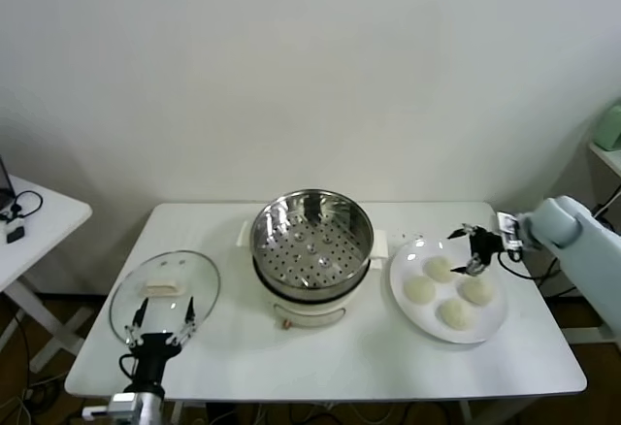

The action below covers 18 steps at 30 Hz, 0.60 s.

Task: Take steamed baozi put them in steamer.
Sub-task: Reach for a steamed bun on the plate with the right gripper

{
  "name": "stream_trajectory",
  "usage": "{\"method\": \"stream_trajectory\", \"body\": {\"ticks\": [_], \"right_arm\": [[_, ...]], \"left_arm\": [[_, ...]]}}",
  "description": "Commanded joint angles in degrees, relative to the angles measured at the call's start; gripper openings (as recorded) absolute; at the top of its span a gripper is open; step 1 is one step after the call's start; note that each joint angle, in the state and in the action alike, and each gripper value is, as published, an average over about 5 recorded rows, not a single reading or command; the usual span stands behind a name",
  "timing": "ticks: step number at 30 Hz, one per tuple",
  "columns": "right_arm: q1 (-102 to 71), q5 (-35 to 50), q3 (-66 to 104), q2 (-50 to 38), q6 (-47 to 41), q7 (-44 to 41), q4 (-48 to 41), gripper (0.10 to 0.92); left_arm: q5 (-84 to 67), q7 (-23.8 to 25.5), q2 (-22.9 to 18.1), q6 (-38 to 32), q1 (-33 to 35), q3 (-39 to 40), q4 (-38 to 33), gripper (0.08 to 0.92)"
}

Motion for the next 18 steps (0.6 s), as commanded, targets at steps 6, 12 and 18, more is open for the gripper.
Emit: {"method": "stream_trajectory", "body": {"ticks": [6,12,18], "right_arm": [[8.45,-5.35,-12.80,9.75,1.53,-3.14,-13.39,0.823],[6.81,-7.15,-10.34,11.45,1.93,-2.20,-15.43,0.823],[6.23,-9.20,-8.18,12.93,2.71,-2.02,-17.69,0.823]], "left_arm": [[-0.07,-0.25,0.01,0.51,0.09,-0.21,-0.05,0.823],[-0.11,-0.30,0.01,0.64,0.09,-0.39,-0.08,0.823],[-0.03,-0.31,-0.03,0.66,0.06,-0.34,0.11,0.823]]}}
